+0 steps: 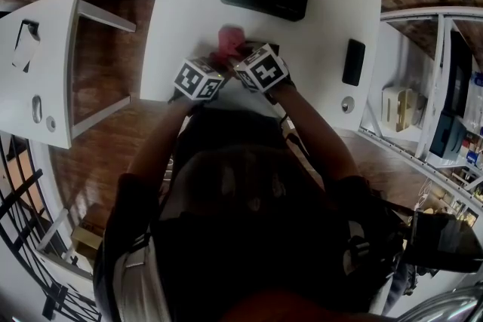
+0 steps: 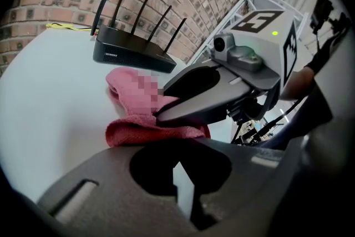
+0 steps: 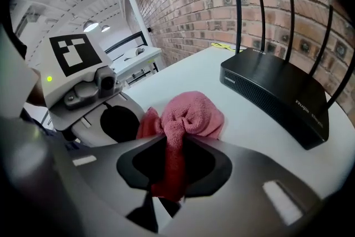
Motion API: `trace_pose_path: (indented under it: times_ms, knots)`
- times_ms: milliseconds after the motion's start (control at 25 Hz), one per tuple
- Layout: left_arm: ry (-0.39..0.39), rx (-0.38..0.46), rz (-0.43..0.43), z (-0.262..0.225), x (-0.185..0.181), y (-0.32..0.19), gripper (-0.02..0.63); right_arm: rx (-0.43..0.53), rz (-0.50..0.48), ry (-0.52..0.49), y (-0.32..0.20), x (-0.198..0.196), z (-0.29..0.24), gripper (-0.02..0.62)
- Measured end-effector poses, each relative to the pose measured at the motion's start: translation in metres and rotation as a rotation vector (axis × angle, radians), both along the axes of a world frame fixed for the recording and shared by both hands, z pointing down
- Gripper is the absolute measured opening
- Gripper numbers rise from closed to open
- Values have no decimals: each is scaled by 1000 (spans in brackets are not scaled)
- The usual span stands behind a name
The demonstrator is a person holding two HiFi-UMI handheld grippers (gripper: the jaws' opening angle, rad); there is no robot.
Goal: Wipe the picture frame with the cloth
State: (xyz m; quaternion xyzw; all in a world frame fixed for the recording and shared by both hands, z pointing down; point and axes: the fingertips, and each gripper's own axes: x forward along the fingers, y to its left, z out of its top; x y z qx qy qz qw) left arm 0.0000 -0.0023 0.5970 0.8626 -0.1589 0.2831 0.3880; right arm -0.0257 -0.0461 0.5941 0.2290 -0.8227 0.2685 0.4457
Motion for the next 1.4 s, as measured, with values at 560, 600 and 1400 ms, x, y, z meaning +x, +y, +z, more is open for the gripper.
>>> trace_pose_path:
  times_ms: [560, 600, 1400]
  knots:
    - [-4, -11, -13, 1, 2, -1, 2, -45, 91, -32, 0, 12, 6, 84]
    - [-3, -11, -15, 1, 2, -2, 2, -47, 92, -33, 0, 13, 6, 84]
    - [-6, -21, -25, 2, 2, -2, 2, -56, 105, -52, 4, 29, 5, 84]
